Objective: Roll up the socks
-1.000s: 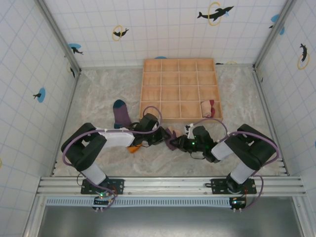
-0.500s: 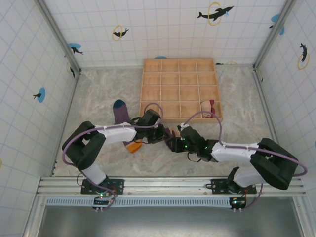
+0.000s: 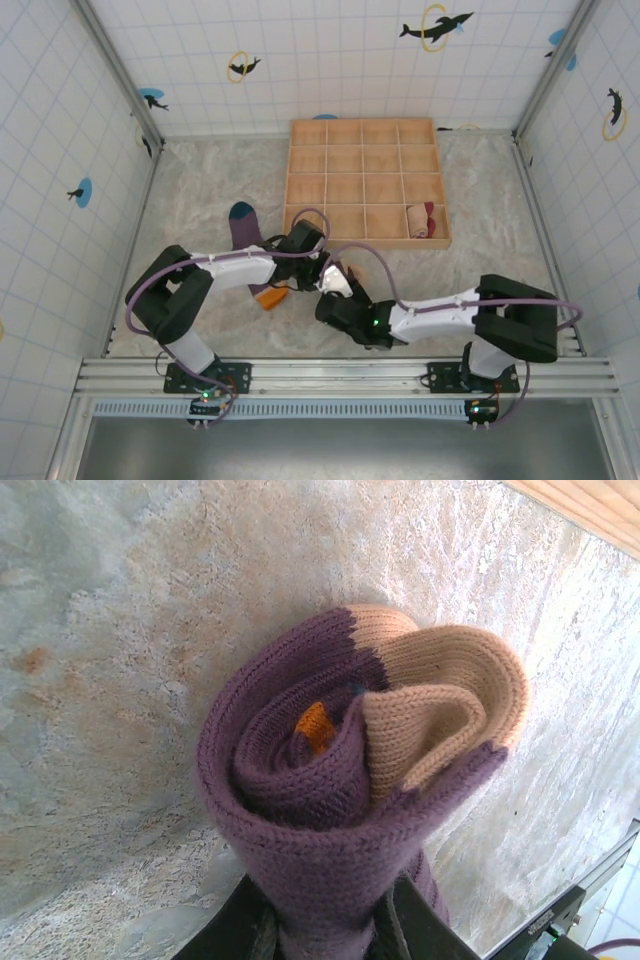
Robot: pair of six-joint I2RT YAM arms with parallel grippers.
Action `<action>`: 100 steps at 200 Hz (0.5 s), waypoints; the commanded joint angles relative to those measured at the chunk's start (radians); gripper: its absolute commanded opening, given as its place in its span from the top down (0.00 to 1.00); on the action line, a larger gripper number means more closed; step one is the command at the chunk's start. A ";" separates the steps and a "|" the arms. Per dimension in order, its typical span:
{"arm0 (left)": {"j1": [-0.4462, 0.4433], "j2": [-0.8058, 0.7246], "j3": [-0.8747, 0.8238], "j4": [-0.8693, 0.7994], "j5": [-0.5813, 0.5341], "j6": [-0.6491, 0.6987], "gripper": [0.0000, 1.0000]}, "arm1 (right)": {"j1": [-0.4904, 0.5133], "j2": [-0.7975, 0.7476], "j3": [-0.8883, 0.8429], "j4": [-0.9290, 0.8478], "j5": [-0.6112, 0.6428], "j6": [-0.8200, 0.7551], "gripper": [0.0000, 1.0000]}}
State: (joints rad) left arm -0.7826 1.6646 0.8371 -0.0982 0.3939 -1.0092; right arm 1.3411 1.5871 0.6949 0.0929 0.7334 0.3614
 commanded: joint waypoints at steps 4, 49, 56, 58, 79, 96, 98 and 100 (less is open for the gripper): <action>0.008 0.016 0.001 -0.086 0.001 0.019 0.80 | 0.004 0.073 0.050 -0.060 0.089 -0.027 0.39; 0.014 0.014 -0.001 -0.088 0.005 0.026 0.80 | 0.008 0.109 0.018 -0.075 0.072 0.020 0.40; 0.014 0.015 0.001 -0.087 0.008 0.027 0.80 | 0.007 0.112 0.013 -0.077 0.070 0.026 0.40; 0.014 0.015 0.002 -0.087 0.008 0.028 0.80 | 0.007 0.113 0.012 -0.078 0.069 0.029 0.41; 0.014 0.004 -0.005 -0.074 0.008 0.031 0.72 | 0.000 0.122 0.002 -0.075 0.042 0.040 0.53; 0.014 -0.010 -0.017 -0.070 0.004 0.029 0.56 | -0.019 0.126 -0.011 -0.072 0.003 0.064 0.61; 0.014 -0.012 -0.017 -0.070 0.003 0.029 0.54 | -0.023 0.126 -0.015 -0.070 -0.003 0.066 0.62; 0.014 -0.013 -0.019 -0.070 0.003 0.029 0.52 | -0.026 0.126 -0.018 -0.068 -0.011 0.068 0.63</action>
State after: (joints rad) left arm -0.7727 1.6646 0.8364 -0.1143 0.3996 -0.9897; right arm 1.3441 1.6794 0.7166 0.0559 0.7929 0.3775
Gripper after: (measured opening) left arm 0.386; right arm 0.424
